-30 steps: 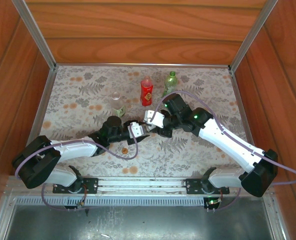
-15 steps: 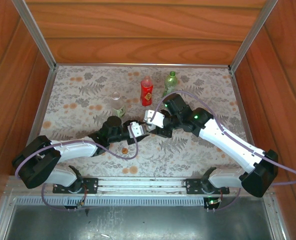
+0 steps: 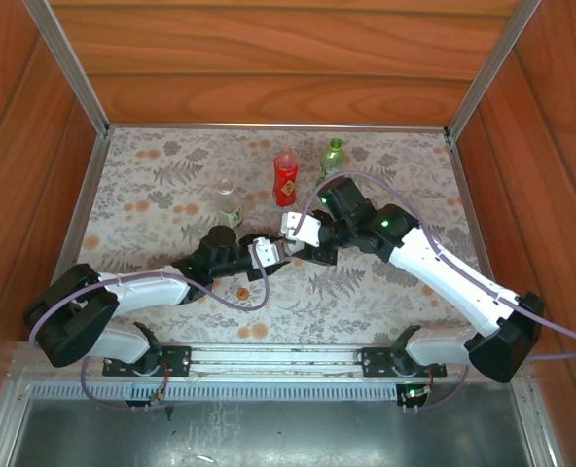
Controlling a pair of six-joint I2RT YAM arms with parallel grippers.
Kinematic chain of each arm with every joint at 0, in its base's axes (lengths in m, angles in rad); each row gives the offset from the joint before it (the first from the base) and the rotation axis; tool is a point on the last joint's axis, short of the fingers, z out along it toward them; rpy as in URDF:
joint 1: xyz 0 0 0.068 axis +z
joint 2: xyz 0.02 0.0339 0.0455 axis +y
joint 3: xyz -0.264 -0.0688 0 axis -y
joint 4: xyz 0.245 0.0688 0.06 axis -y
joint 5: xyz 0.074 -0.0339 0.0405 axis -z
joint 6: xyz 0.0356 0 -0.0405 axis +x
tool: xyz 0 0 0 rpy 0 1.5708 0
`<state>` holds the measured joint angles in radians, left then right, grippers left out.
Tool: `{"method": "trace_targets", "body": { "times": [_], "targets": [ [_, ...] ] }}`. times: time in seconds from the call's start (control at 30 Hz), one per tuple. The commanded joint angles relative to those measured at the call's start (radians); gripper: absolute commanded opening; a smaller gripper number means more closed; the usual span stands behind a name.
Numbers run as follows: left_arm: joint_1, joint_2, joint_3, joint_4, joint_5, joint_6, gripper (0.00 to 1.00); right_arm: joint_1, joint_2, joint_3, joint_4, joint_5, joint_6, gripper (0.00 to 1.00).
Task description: Screw on the bottle caps
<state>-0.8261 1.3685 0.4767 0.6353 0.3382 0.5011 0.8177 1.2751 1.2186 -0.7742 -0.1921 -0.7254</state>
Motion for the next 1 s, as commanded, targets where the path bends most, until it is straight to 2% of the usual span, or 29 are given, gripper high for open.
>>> {"method": "trace_targets", "body": {
  "times": [0.0,0.3,0.47,0.6,0.7,0.83,0.97],
  "targets": [
    [-0.005,0.001,-0.011,0.012,0.002,0.022,0.48,0.0,0.029,0.031,-0.042,-0.014,-0.039,0.52],
    [-0.005,-0.015,-0.015,0.012,-0.001,0.022,0.48,-0.001,0.056,0.048,-0.061,-0.007,-0.058,0.47],
    [-0.003,-0.013,-0.012,0.012,-0.003,0.021,0.48,-0.002,0.061,0.051,-0.064,-0.008,-0.045,0.35],
    [-0.004,-0.01,-0.003,0.012,-0.03,0.023,0.48,-0.002,0.058,0.041,-0.03,0.003,0.049,0.3],
    [-0.003,0.0,0.013,0.012,-0.055,0.028,0.48,-0.002,0.055,0.027,0.031,0.067,0.266,0.28],
    [-0.003,0.006,0.031,0.012,-0.065,0.039,0.48,-0.002,0.092,0.069,0.013,0.262,0.762,0.19],
    [-0.003,0.002,0.027,0.012,-0.071,0.043,0.48,-0.002,0.143,0.124,-0.102,0.205,1.049,0.18]
  ]
}}
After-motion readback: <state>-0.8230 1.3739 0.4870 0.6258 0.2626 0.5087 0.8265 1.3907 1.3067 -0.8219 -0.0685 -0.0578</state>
